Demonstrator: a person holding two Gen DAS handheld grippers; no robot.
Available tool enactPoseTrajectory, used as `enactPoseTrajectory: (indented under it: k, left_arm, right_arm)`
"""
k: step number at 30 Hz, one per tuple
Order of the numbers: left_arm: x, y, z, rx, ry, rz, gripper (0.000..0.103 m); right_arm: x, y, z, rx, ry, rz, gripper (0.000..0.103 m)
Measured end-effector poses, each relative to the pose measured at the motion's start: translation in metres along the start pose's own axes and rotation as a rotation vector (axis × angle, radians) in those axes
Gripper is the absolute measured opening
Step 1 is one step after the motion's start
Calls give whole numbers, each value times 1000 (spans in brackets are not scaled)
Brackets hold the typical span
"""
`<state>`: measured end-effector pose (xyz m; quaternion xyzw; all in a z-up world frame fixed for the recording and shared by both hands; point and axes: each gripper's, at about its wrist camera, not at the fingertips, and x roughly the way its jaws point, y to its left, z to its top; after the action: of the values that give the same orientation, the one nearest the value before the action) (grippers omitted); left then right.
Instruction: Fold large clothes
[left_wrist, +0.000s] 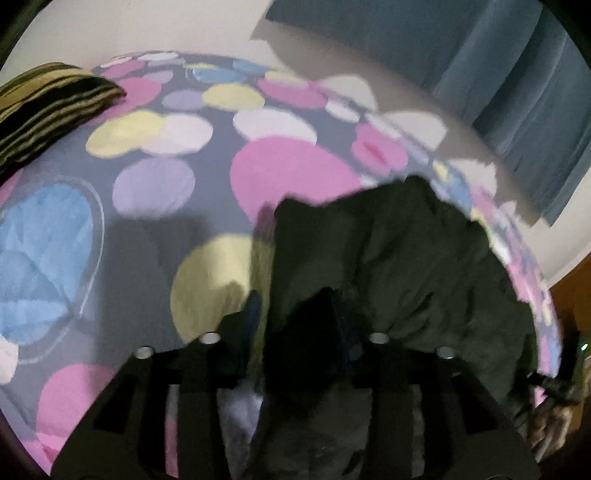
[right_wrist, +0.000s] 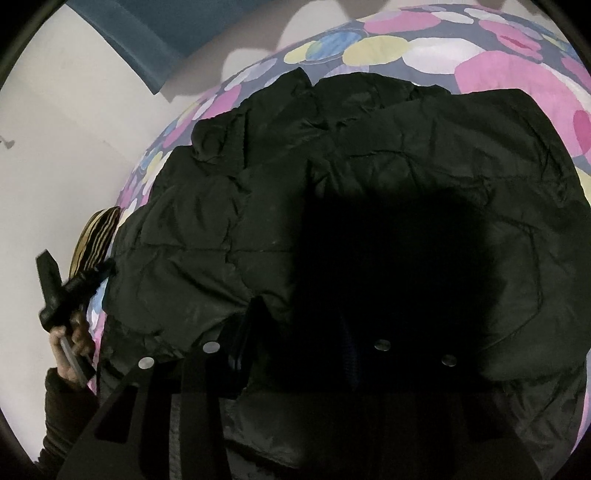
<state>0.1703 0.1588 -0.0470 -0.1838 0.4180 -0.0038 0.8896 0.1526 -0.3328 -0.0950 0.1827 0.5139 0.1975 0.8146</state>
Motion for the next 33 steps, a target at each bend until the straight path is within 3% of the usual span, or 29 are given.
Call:
enactPoseTrajectory:
  k: [4,8,16,21,24,27,30,33]
  left_arm:
    - [19,0,12,6,33,55,48]
    - [51,3,14,16,103,115,39]
    - [13,-5,0,80,44,107,38]
    - [32,-5,-13,138,80,155,41]
    - [16,-2,-11,95,62,107,41]
    - [-6,7,-20,28,63,35,50]
    - [-36,12,-42,39,50,34,52]
    - [-70,22,-73,48,41,26,53]
  right_arm:
    - [-1,-3,-2,8,-5,13,39]
    - [-1,-5,-2,11,-6,24,40]
    - [-4,-8,-5,14,-14,32,40]
    - [-3,-7,-6,11,-18,26,41]
    - [-9,-7,-5,14,-25,46,43]
    - [-26,-9,-12,24,-28,60,53]
    - [-56,-17,-26,14,-75,52,62]
    - [-93,-38,-46,28,-120,25,64]
